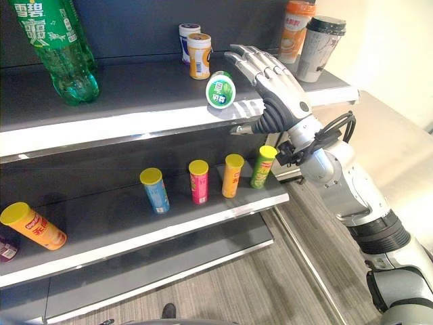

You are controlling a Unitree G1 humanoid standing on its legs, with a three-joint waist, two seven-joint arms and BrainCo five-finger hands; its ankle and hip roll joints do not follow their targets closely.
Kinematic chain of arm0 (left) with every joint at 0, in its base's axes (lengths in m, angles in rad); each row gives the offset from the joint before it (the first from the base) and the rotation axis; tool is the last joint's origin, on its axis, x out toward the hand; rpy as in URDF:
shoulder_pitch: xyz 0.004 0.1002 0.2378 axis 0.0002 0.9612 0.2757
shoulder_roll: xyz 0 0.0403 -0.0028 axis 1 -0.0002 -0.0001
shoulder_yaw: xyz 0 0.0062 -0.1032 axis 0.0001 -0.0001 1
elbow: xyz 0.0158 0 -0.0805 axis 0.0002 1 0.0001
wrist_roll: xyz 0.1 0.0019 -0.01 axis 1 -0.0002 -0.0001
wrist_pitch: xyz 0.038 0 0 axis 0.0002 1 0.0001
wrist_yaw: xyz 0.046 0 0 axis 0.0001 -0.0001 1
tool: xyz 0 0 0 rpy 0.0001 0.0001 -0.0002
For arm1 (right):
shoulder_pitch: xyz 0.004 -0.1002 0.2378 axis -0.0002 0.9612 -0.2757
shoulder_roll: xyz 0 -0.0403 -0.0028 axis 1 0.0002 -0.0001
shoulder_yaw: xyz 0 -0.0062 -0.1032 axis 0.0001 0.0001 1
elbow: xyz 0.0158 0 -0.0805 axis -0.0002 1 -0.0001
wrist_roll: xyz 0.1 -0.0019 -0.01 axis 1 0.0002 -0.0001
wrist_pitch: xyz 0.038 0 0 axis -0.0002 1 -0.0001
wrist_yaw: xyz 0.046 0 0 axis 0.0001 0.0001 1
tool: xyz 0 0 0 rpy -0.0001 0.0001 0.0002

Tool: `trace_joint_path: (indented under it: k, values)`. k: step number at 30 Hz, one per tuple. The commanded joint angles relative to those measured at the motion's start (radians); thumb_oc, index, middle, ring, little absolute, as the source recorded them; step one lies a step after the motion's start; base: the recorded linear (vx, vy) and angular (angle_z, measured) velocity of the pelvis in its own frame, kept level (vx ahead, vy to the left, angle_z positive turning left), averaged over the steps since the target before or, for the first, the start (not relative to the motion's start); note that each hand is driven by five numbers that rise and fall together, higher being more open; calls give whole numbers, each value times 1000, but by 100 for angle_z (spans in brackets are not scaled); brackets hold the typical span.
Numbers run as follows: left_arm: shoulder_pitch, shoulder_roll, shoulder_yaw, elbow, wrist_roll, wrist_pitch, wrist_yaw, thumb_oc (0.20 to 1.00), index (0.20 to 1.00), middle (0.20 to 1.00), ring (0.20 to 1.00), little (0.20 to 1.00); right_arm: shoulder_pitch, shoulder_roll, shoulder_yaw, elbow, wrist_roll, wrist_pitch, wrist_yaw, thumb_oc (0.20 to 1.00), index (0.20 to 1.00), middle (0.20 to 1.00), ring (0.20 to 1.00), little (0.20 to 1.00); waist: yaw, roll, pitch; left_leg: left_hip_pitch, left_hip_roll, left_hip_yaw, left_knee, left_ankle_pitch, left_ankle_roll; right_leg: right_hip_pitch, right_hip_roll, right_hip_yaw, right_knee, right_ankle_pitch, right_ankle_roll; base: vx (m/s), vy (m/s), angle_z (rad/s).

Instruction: Put the goods on the table back onto the shelves and tidy them up.

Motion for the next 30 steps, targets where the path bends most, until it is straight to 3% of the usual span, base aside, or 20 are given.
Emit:
trace_joint_path:
  k: [1,9,27,29,30]
  values:
    - [-58,18,-24,69,24,-3,23,1000,1000,1000,1000,1000,-72,20,2,29,1,10,-41,1000,1000,1000,1000,1000,38,19,-44,7,12,-16,6,-89,-12,-4,1,-27,6,-24,30,0,0,0]
    - [-65,22,-54,63,26,-5,34,1000,1000,1000,1000,1000,-186,45,87,134,12,33,-49,1000,1000,1000,1000,1000,50,10,-44,6,10,-23,6,-89,-13,-1,1,-32,6,-27,27,2,1,1]
    - [-69,35,-81,60,15,-7,38,1000,1000,1000,1000,1000,-294,78,150,319,36,70,-65,1000,1000,1000,1000,1000,73,4,-43,3,2,-48,6,-90,-10,7,0,-37,6,-32,25,5,0,2]
    - [-68,36,-81,60,12,-8,38,1000,1000,1000,1000,1000,-295,75,156,327,47,68,-61,846,846,846,846,846,76,3,-42,3,0,-50,6,-91,-9,9,-1,-38,6,-31,25,0,0,0]
    - [-68,36,-81,60,12,-8,38,1000,1000,1000,1000,1000,-295,75,156,327,47,68,-61,824,824,824,824,824,76,3,-42,3,0,-50,6,-91,-9,9,-1,-38,6,-31,25,0,0,0]
